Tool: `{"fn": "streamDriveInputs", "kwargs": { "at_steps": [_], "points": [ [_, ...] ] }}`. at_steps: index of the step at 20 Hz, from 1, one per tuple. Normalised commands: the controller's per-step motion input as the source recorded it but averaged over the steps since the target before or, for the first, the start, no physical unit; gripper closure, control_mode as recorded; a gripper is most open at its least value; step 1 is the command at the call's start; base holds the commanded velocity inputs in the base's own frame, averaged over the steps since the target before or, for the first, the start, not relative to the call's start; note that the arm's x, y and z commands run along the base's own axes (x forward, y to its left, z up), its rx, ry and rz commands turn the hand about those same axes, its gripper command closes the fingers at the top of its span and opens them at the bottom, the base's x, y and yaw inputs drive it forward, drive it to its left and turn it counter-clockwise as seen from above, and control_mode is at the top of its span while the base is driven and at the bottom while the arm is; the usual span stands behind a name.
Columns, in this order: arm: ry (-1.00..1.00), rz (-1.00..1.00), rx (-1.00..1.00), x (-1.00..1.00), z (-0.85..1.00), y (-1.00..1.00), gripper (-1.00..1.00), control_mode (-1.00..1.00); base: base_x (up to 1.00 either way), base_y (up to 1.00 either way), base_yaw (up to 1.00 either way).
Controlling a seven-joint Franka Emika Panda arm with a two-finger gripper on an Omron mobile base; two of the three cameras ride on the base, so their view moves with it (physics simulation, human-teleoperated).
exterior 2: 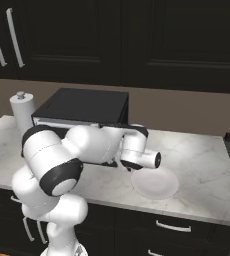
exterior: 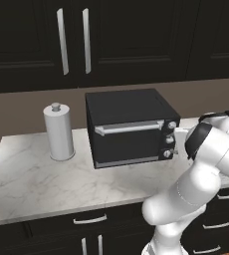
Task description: Pull the toaster oven rack outwards. Pick up the baguette from the plate and place it on the toaster oven rack. Close the toaster oven door fully and set the temperature to the lowest setting.
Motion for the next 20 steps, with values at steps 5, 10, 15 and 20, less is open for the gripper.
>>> {"fn": "streamDriveInputs", "kwargs": {
  "at_steps": [5, 10, 15, 20],
  "points": [
    [-0.82, -0.14, -0.60, -0.30, 0.17, 0.59, 1.00, -1.00, 0.00, 0.00, 0.00],
    [-0.86, -0.23, -0.67, -0.27, 0.18, 0.74, 1.00, -1.00, 0.00, 0.00, 0.00],
    [-0.87, -0.31, -0.71, -0.23, 0.11, 0.83, 1.00, -1.00, 0.00, 0.00, 0.00],
    [-0.88, -0.37, -0.68, -0.19, 0.10, 0.78, 1.00, -1.00, 0.00, 0.00, 0.00]
  ]
}}
